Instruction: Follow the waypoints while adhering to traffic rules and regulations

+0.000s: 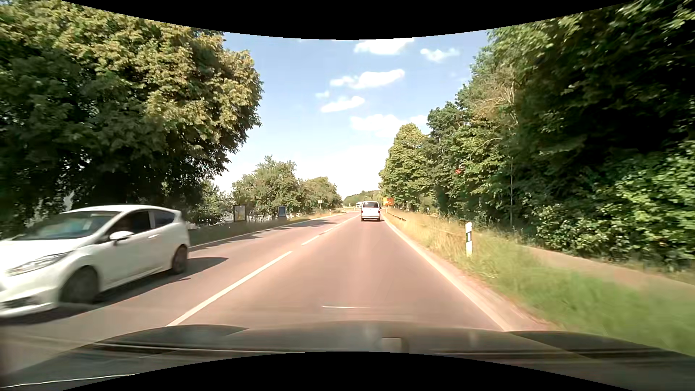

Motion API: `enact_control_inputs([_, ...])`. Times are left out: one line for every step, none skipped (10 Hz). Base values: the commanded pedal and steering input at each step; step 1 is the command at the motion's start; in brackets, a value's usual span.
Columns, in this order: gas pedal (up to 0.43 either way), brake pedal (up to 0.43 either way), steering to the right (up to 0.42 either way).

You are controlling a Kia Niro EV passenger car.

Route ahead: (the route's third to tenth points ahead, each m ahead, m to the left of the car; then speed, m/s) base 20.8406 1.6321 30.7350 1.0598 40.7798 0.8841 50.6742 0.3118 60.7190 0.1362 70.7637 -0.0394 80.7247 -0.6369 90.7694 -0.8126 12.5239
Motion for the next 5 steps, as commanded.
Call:
enact_control_inputs([0.0,0.006,0.0])
enact_control_inputs([0.0,0.006,0.0])
enact_control_inputs([0.0,0.006,0.0])
enact_control_inputs([0.0,0.006,0.0])
enact_control_inputs([0.0,0.006,0.0])
